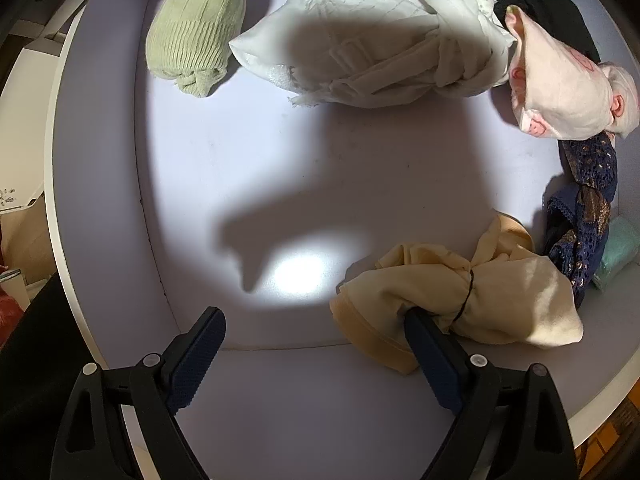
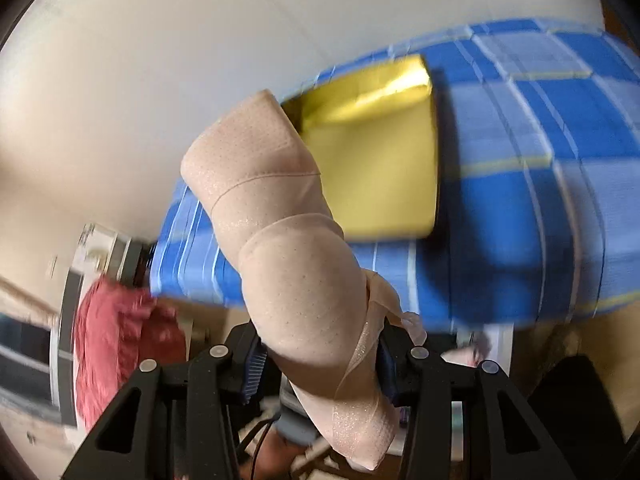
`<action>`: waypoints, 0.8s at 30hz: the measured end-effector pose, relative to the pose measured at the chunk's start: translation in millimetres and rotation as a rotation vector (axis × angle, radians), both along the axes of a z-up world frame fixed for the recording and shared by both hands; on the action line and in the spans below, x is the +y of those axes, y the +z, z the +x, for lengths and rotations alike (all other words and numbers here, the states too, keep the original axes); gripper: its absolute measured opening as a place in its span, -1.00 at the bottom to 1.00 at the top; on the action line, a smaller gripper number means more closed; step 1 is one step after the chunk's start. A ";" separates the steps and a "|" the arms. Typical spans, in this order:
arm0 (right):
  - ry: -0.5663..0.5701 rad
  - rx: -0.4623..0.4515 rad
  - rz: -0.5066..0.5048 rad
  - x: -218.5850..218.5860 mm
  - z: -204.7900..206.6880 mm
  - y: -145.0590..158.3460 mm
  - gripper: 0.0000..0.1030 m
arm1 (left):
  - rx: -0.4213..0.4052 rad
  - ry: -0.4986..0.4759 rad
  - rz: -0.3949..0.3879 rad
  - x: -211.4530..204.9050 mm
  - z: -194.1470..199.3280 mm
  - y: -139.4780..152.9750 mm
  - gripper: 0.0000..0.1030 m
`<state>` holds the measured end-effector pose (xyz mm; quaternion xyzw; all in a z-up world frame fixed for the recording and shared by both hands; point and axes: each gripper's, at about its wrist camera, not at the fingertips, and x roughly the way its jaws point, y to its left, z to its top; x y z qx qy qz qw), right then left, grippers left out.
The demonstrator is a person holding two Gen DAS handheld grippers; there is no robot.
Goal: Organize soft objects
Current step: 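Carry the beige garment with the right gripper into the gold tray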
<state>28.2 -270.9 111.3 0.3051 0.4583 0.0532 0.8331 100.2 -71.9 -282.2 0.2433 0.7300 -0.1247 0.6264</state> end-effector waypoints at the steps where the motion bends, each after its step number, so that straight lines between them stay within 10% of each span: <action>1: -0.018 0.002 -0.002 -3.0 11.3 3.5 -0.09 | 0.002 0.003 -0.001 0.2 -0.1 -0.4 0.80; 24: -0.353 0.205 -0.147 -52.6 194.6 -52.7 0.02 | 0.058 0.071 -0.040 27.6 8.0 -14.0 0.80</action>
